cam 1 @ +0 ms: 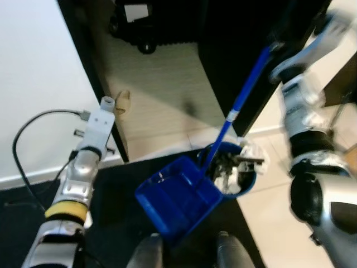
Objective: Sweep floor
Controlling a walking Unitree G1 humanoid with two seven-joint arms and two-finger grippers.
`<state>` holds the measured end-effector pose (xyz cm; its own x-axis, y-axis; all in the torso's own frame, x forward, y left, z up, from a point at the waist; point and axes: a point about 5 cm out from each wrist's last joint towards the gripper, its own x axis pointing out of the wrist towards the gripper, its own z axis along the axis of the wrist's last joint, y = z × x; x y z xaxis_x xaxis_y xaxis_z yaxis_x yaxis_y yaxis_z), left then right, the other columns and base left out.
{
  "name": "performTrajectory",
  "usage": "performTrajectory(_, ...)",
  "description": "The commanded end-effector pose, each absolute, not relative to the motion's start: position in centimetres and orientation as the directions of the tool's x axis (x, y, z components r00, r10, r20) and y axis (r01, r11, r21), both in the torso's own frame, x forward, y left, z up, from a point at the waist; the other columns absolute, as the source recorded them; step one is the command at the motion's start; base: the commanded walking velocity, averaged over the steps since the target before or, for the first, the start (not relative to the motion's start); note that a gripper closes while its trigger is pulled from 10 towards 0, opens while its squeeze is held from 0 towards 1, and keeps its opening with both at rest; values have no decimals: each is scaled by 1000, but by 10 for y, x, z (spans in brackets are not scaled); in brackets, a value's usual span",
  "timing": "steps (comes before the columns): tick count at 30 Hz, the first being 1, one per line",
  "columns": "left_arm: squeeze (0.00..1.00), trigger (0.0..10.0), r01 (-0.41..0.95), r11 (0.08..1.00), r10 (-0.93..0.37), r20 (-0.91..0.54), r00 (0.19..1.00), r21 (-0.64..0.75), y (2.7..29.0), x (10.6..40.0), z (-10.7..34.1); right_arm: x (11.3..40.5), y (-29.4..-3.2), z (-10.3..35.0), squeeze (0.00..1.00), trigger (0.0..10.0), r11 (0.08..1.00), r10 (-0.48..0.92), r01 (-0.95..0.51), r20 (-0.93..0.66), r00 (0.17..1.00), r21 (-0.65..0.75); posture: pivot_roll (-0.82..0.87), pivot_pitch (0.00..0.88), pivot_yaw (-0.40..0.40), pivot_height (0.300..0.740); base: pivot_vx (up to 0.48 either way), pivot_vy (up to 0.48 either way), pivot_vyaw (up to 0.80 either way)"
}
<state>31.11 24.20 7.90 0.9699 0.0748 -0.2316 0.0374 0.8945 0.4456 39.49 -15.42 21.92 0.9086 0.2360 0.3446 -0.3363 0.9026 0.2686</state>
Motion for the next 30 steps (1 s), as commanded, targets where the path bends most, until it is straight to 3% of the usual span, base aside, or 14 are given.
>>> performTrajectory(1,0,10000,56,892,47,-217,975,449,233,314,83,391,-156,204,0,10000,899,198,-297,307,931,322,106,24,-74,740,0,480,0)
performTrajectory(16,0,10000,81,909,20,-236,972,408,218,308,76,362,-142,122,0,10000,918,264,-274,72,962,286,117,38,-84,740,0,480,0)
performTrajectory(30,0,10000,101,911,9,-263,965,401,210,300,67,320,-134,46,0,10000,924,328,-268,-205,922,272,125,47,-91,740,0,480,0)
